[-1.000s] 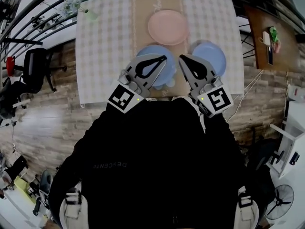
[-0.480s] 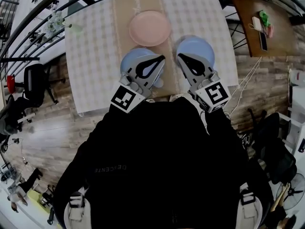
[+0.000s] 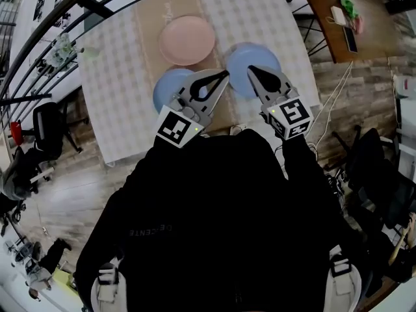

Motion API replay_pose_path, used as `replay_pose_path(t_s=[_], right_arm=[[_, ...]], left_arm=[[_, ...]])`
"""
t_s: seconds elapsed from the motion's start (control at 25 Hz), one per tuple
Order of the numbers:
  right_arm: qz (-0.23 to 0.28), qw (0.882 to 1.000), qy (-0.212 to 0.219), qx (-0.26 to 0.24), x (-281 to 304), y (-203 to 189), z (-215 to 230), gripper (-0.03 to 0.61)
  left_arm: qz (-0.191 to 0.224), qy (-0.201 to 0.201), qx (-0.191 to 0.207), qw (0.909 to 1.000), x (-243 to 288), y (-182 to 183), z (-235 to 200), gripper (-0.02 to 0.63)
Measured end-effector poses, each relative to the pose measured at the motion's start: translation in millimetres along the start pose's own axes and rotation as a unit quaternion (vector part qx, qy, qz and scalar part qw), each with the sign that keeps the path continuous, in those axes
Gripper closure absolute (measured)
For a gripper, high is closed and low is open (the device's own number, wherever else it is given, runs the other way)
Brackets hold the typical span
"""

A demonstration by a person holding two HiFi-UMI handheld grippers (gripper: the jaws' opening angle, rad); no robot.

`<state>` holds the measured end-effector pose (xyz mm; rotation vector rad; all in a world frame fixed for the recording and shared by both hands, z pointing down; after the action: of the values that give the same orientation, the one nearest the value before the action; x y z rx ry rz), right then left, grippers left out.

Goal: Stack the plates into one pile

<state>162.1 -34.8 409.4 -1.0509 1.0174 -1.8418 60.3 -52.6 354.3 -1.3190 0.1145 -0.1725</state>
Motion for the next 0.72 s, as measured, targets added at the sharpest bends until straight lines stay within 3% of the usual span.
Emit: replay_pose_path(t_s=[0.32,0.72], right_arm=[[-0.047,0.996,-0.062,0.034,-8.1,-38.7,66.8,0.551],[-0.13,0.979,-0.125,0.094,-18.0,-102.8,152.5,0.528]], left_arm=[[0.001,-0.015,-0.009,0.9998,33.1,-7.6,11.0,0.594],[-0.002,-0.033,-0.011,0.9994,75.9,-17.6,26.4,0.594]])
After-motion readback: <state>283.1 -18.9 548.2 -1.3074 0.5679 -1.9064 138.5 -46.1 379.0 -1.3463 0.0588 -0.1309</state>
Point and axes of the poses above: the fingertips, and each gripper's own axes: x forward along the fingers, z to its right, y out of its top, the point moved 3 cm from there along -x, backward along the fingers, and after that the axes turned 15 degrees about x, right-handed, at the moved point
